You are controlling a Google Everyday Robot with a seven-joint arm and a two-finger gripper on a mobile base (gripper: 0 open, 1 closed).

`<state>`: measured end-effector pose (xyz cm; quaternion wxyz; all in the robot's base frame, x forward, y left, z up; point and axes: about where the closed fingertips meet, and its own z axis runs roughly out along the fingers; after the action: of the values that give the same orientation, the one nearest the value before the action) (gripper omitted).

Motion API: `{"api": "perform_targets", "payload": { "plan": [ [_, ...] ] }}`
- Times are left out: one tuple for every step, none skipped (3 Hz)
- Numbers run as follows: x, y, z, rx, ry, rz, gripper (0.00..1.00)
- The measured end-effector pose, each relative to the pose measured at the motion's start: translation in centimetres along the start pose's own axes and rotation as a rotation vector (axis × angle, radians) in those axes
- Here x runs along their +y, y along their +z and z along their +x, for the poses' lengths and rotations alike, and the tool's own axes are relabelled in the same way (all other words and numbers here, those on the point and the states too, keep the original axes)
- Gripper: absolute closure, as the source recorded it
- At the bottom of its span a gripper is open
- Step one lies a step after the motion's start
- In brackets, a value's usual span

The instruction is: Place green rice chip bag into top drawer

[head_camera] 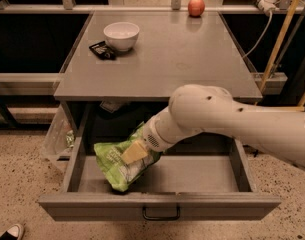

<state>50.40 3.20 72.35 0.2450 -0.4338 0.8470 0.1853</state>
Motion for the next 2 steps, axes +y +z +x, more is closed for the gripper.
{"api": "perform_targets", "payload": {
  "plan": [
    [-1.7,3.8,1.1,0.072,0.006,0.076,1.0],
    [-2.9,6.7,2.5,0.127,0.125,0.093,0.81]
  ]
}}
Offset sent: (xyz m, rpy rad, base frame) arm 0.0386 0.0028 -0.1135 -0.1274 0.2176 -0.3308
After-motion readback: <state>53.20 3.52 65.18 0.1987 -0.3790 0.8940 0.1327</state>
